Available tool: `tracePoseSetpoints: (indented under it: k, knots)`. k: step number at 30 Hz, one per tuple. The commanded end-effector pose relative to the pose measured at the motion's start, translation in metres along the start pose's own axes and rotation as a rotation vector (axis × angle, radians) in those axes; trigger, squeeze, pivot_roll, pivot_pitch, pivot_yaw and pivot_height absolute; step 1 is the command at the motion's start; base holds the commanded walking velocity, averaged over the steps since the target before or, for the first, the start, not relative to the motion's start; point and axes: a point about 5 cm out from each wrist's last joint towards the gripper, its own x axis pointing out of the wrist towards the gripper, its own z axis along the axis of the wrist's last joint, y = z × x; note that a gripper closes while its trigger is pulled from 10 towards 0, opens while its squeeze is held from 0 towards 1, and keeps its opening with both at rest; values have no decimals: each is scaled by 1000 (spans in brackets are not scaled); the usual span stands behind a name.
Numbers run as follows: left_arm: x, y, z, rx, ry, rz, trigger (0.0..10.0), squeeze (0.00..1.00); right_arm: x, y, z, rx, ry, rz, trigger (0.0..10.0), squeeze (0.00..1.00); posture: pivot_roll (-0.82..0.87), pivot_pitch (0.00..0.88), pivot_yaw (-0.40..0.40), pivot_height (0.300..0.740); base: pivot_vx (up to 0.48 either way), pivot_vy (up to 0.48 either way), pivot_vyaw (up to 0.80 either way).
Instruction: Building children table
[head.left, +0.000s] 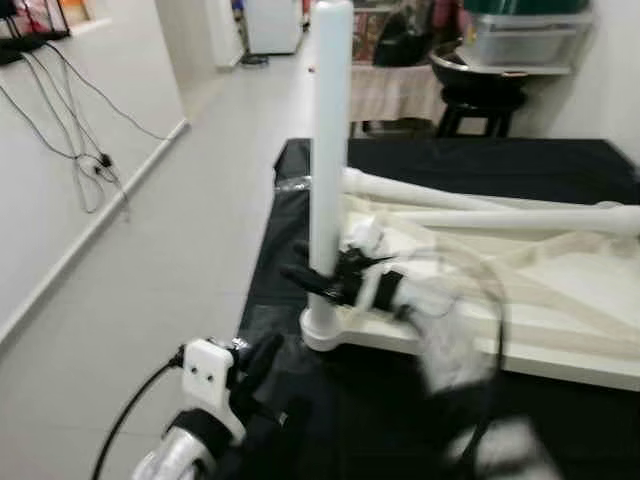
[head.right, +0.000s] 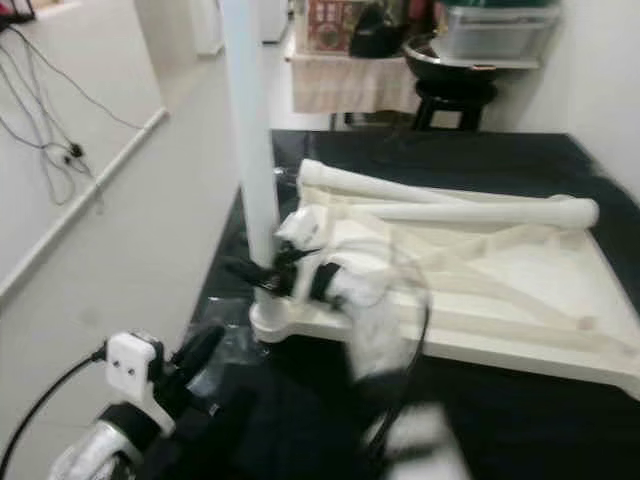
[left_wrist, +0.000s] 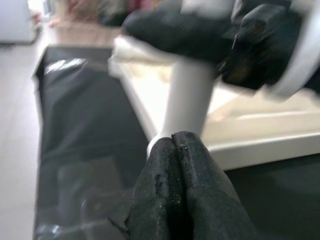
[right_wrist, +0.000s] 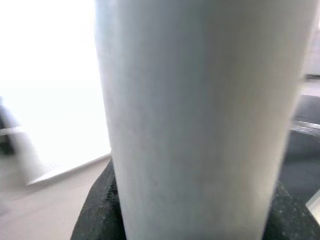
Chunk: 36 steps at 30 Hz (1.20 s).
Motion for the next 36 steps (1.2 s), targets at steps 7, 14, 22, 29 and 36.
tracePoseSetpoints:
  k: [7,14,22,29,36]
  knots:
    - [-2,5,-2,14,23,3,10000,0,2,-21,-31,-20,141,-68,0,0,4,56,15,740,0,0,0]
    - [-2,5,-2,15,23,8,10000,0,4,-2,-18,-16,144,45,10000,1000,12,58,21,740,0,0,0]
    - [0,4,-3,14,25,4,10000,0,27,-19,27,-50,-33,404,10000,0,26,46,14,740,0,0,0]
    - [2,4,-4,16,21,7,10000,0,28,-20,16,-100,63,648,10000,0,32,36,13,740,0,0,0]
    - [2,2,-5,11,22,2,10000,0,34,-29,20,-54,90,718,10000,0,26,33,15,740,0,0,0]
